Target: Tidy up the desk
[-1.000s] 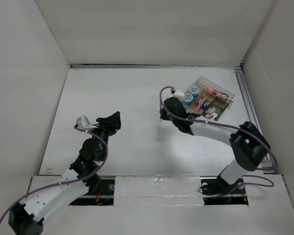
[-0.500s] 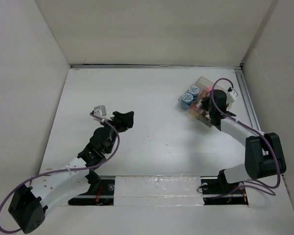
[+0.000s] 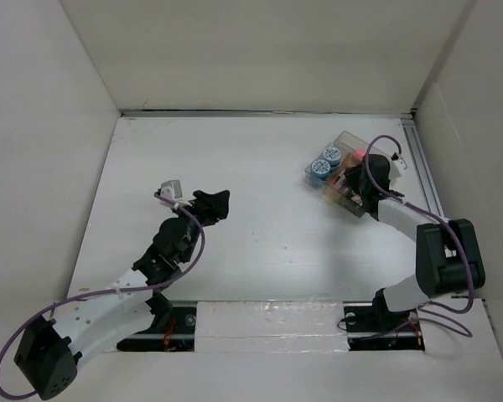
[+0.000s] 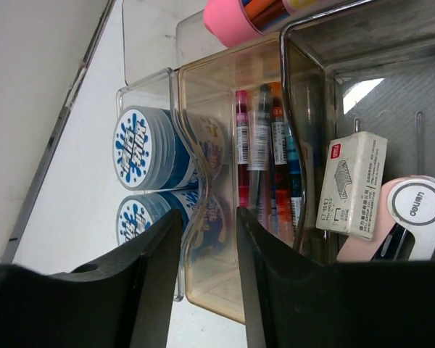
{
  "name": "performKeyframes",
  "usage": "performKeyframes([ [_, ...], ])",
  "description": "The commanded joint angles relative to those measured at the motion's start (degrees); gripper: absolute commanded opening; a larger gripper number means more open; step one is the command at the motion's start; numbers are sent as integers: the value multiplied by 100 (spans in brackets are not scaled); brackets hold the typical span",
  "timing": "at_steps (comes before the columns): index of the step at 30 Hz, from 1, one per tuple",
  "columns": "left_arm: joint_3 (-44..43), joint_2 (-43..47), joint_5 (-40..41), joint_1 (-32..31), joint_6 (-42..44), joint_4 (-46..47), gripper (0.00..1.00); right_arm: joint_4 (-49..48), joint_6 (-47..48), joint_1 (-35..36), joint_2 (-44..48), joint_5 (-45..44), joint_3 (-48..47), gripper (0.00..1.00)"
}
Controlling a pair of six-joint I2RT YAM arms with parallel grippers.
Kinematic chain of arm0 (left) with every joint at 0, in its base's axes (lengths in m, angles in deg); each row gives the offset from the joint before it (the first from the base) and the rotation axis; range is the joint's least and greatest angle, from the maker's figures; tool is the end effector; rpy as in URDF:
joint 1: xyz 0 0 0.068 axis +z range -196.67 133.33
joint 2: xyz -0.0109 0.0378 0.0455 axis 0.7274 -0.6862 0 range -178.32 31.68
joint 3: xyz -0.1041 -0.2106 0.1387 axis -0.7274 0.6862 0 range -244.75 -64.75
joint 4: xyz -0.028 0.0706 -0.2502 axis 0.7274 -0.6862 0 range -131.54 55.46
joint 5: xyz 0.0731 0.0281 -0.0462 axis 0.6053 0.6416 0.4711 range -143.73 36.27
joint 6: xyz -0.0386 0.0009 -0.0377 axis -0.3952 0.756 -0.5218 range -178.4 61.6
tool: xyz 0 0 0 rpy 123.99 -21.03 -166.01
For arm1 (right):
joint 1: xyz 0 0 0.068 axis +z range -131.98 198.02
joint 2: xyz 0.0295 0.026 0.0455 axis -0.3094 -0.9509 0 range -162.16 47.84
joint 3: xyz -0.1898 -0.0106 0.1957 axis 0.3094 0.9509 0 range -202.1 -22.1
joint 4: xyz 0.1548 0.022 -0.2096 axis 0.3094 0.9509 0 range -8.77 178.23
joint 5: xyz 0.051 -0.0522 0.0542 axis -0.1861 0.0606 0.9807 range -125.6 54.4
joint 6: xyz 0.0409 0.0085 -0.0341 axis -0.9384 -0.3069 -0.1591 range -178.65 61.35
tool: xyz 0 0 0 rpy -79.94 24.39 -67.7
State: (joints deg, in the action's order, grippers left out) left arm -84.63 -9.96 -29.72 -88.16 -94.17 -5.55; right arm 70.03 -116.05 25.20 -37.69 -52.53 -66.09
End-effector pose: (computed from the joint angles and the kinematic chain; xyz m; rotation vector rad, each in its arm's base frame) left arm 0.1431 -0.1073 0.2672 -0.2798 1.4795 -0.7938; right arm 0.3147 0.0292 0.2045 1.0483 1.8165 0.3772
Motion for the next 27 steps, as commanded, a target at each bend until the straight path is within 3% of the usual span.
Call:
performKeyframes([
  [1, -244, 43, -19, 19, 96, 274, 66, -304, -34, -24, 142, 75, -31, 43],
  [6, -227, -10, -133, 19, 105, 344, 68, -269, 80, 107, 651, 120, -5, 61],
  [11, -209, -10, -309, 19, 158, 466, 71, -373, 536, 599, 1704, 462, -57, 67],
  [14, -253, -45, -353, 19, 167, 397, 73, -488, 1150, 1302, 2101, 498, -215, 70],
  [15, -262, -45, -371, 19, 184, 397, 74, -436, 1336, 1669, 2303, 454, -268, 74],
  [16, -253, -54, -397, 19, 193, 423, 74, -444, 1511, 1855, 2409, 454, -294, 92],
  [17, -262, -63, -371, 19, 202, 406, 75, -549, 1966, 2371, 2619, 436, -329, 100],
  [27, 71, 683, 173, 19, 114, 423, 74, -585, 3490, 3948, 3578, 823, -216, 100],
])
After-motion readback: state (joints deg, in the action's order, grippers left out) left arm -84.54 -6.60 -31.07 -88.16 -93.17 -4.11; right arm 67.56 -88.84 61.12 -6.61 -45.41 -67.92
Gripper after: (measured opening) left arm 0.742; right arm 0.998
